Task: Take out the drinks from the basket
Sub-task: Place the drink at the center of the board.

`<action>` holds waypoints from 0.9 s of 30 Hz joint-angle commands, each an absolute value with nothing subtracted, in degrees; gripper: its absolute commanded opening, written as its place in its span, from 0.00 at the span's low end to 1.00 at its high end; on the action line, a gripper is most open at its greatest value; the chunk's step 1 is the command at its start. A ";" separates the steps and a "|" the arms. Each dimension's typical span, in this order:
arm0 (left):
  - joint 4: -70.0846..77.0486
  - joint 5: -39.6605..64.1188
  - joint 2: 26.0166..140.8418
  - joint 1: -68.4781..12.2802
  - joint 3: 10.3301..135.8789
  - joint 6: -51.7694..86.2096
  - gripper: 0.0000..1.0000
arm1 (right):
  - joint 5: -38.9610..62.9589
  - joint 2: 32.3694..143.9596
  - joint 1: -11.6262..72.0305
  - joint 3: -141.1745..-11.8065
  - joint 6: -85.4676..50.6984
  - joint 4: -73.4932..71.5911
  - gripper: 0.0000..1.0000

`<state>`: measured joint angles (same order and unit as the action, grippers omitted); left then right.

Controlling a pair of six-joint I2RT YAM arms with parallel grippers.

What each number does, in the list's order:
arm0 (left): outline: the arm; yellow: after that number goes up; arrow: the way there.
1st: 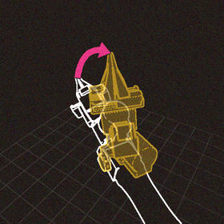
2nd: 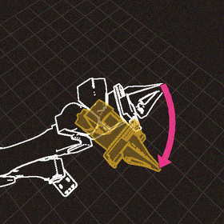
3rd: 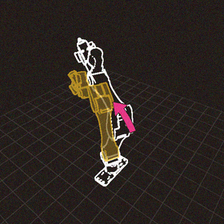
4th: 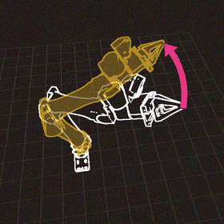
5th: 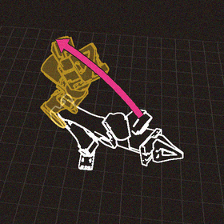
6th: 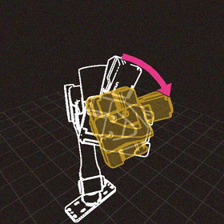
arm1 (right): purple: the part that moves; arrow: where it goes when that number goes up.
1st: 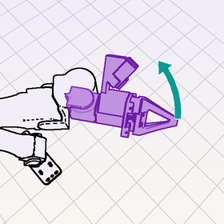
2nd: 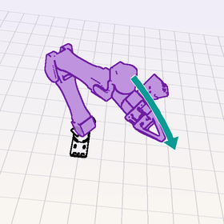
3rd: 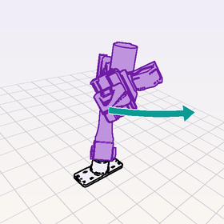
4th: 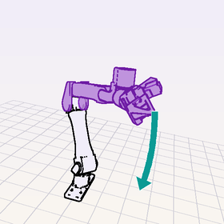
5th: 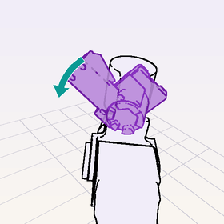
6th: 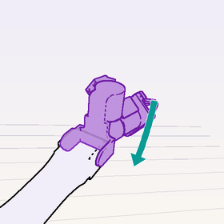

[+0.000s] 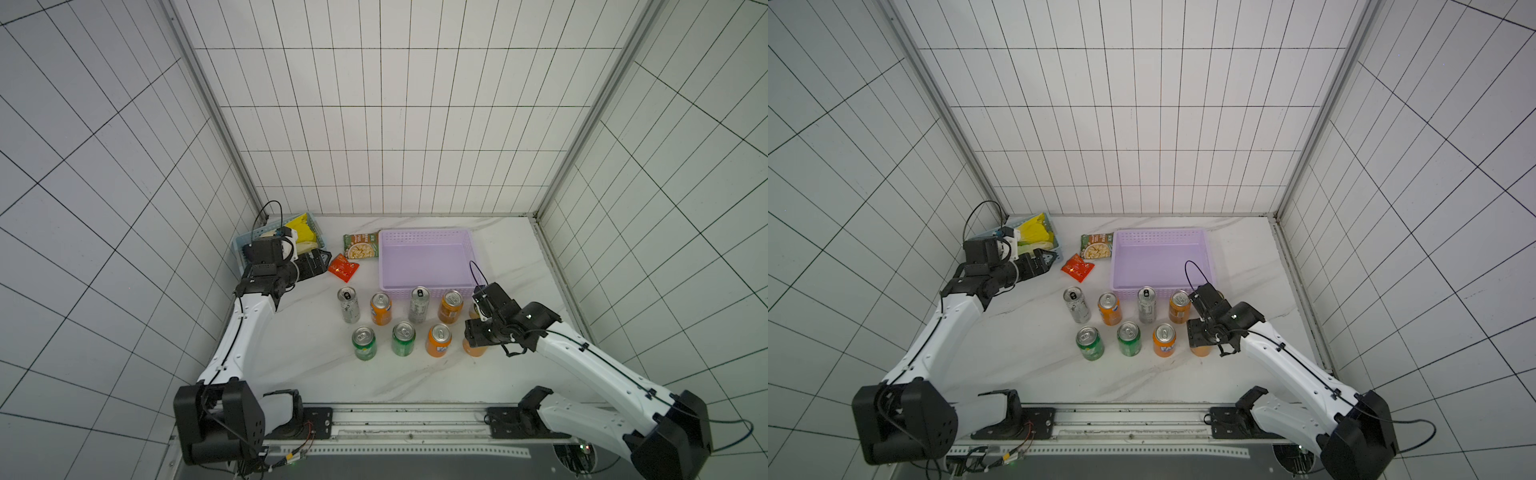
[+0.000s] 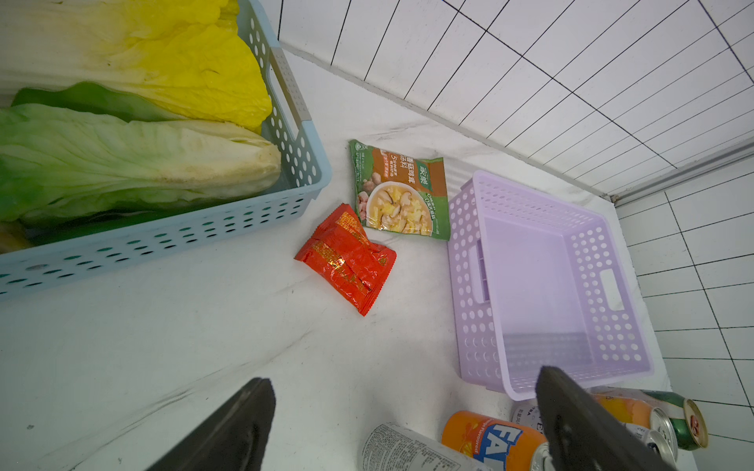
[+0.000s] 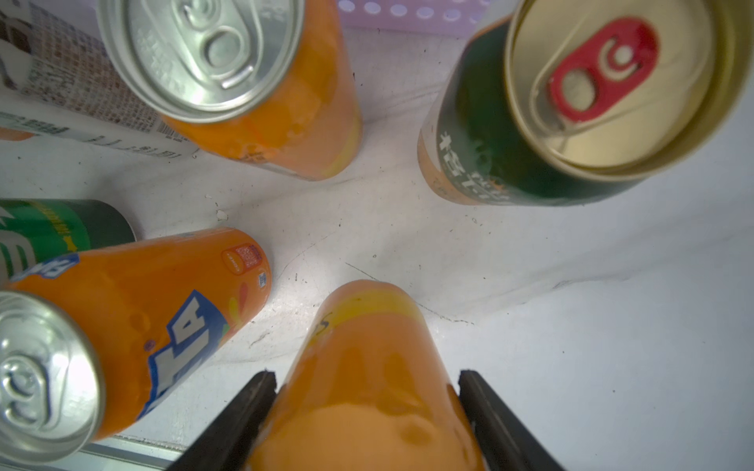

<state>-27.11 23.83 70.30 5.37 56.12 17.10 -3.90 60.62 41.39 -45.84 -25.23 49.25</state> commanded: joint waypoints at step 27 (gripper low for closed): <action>-26.66 23.75 70.49 5.78 57.04 16.67 0.98 | -5.72 61.92 42.12 -40.14 -27.86 40.46 0.72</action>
<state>-27.14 23.83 70.30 5.43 56.12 17.08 -4.84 62.22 41.63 -40.42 -27.27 41.76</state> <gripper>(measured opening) 0.982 0.717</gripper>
